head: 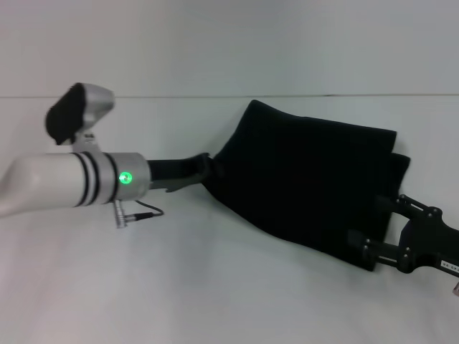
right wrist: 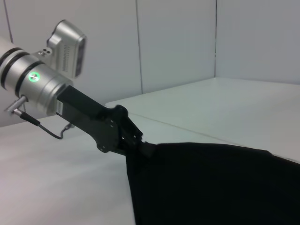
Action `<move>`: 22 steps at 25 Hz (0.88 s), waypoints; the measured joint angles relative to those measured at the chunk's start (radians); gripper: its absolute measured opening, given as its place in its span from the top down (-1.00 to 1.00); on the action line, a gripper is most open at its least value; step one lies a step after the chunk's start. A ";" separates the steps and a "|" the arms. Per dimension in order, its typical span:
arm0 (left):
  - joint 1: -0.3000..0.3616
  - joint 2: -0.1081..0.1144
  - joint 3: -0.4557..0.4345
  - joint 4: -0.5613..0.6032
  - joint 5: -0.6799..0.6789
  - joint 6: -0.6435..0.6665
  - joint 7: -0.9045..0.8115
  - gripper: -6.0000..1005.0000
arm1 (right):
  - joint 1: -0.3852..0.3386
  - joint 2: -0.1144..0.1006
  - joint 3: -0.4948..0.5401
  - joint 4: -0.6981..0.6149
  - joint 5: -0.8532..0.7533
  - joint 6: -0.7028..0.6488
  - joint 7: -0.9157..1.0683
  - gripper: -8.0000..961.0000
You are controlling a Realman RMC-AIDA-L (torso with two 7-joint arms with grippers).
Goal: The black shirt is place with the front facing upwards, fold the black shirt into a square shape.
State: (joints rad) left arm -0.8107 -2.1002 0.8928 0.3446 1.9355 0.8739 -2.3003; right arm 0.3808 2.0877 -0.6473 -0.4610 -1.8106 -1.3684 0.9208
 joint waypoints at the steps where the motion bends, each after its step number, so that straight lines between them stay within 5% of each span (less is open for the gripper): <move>1: 0.009 0.008 0.000 -0.001 -0.019 0.009 0.005 0.92 | 0.001 0.000 0.000 0.000 0.000 0.000 0.000 -0.85; 6: 0.087 0.044 -0.024 -0.002 -0.097 0.074 0.019 0.92 | 0.014 0.001 0.016 -0.001 0.002 0.003 -0.003 -0.85; 11: 0.211 0.050 -0.155 -0.008 -0.110 0.227 0.061 0.91 | 0.029 0.002 0.045 -0.002 0.002 0.008 -0.004 -0.85; 22: 0.411 -0.011 -0.281 -0.038 -0.110 0.478 0.189 0.87 | 0.057 0.006 0.117 0.009 0.002 0.031 -0.013 -0.85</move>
State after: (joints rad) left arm -0.4001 -2.1113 0.6120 0.3064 1.8254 1.3515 -2.1117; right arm 0.4377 2.0935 -0.5306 -0.4516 -1.8085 -1.3372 0.9080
